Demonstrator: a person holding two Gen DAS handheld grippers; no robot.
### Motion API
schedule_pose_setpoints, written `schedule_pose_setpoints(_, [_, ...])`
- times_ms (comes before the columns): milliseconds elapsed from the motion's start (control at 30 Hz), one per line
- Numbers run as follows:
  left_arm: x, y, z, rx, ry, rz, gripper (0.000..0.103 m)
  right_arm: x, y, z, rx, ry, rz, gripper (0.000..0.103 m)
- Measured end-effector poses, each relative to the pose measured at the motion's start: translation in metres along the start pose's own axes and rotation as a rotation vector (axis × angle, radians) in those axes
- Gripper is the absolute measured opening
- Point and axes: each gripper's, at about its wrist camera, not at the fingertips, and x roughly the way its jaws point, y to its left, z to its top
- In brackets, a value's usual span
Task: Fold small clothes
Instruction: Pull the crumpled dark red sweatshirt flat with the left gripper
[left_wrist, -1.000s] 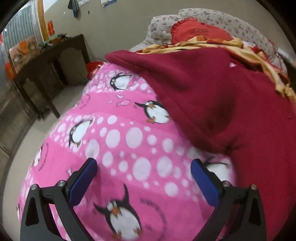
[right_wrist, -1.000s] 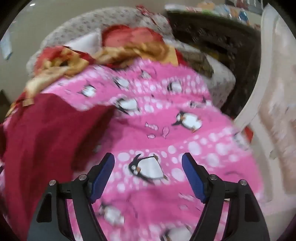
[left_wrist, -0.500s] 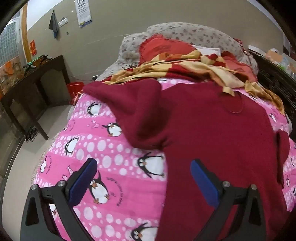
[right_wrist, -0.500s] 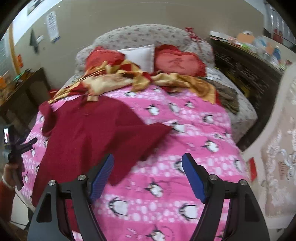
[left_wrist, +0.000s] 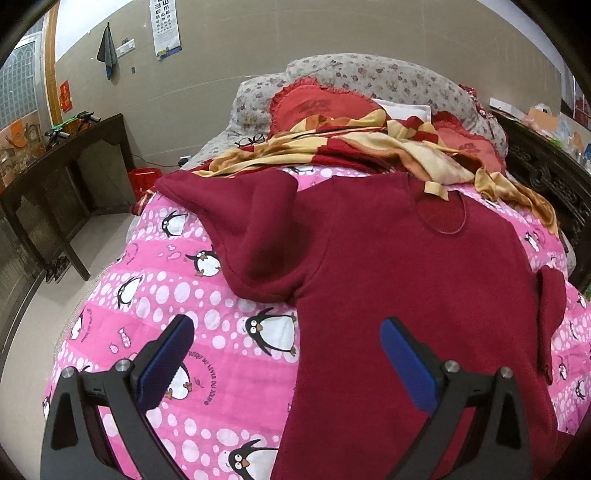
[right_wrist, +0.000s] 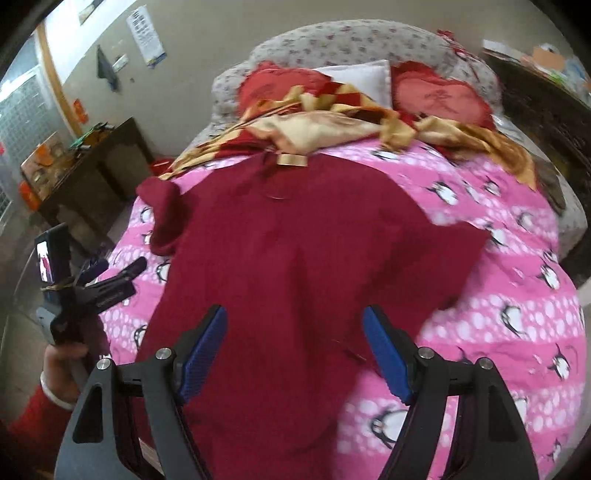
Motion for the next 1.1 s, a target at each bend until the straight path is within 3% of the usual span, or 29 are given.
schedule_pose_setpoints(133, [0.002, 0.002, 0.0, -0.017, 0.008, -0.024, 0.103, 0.014, 0.018, 0.006, -0.004, -0.031, -0.002, 0.098])
schedule_pose_setpoints(400, [0.006, -0.001, 0.001, -0.003, 0.011, -0.024, 0.103, 0.044, 0.025, 0.016, 0.0, -0.06, -0.094, 0.098])
schedule_pose_setpoints(733, [0.019, -0.006, 0.003, -0.011, 0.033, -0.038, 0.103, 0.079, 0.026, 0.016, -0.004, -0.029, -0.142, 0.098])
schedule_pose_setpoints(1100, [0.037, -0.001, 0.004, -0.029, 0.064, -0.04, 0.103, 0.108, 0.032, 0.014, 0.002, 0.012, -0.138, 0.098])
